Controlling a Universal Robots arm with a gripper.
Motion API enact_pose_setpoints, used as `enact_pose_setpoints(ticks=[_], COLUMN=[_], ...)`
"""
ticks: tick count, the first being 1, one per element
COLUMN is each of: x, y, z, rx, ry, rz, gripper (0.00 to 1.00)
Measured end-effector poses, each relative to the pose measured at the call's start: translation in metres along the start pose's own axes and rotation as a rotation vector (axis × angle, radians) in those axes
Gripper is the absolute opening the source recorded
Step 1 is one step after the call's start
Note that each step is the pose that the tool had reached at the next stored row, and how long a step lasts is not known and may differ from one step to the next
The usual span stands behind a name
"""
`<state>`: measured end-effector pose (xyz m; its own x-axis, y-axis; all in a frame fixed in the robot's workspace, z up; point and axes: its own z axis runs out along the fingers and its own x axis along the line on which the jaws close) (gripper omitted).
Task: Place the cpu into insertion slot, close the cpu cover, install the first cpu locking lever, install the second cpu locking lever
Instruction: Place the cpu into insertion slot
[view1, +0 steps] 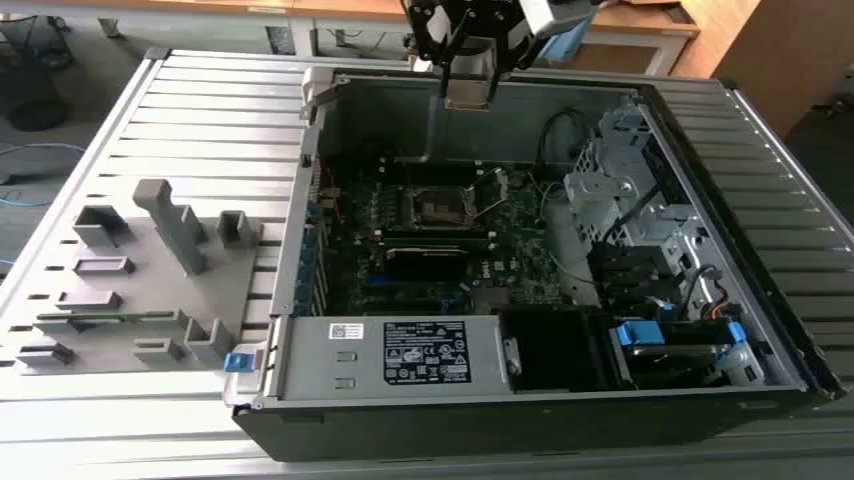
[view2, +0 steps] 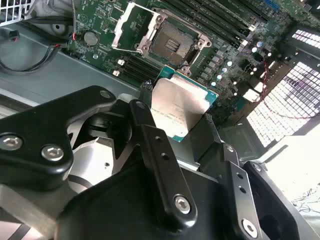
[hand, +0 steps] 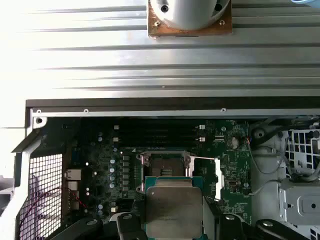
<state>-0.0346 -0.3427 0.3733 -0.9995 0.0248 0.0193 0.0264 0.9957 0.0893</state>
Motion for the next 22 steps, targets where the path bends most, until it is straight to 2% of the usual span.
enact_pose_setpoints(ticks=[8, 22], x=[0.0000, -0.0002], y=[0.0000, -0.0010], z=[0.0007, 0.0114], rx=[0.0000, 0.0001], ry=[0.0000, 0.0000], rz=[0.000, 0.000], gripper=[0.54, 0.54])
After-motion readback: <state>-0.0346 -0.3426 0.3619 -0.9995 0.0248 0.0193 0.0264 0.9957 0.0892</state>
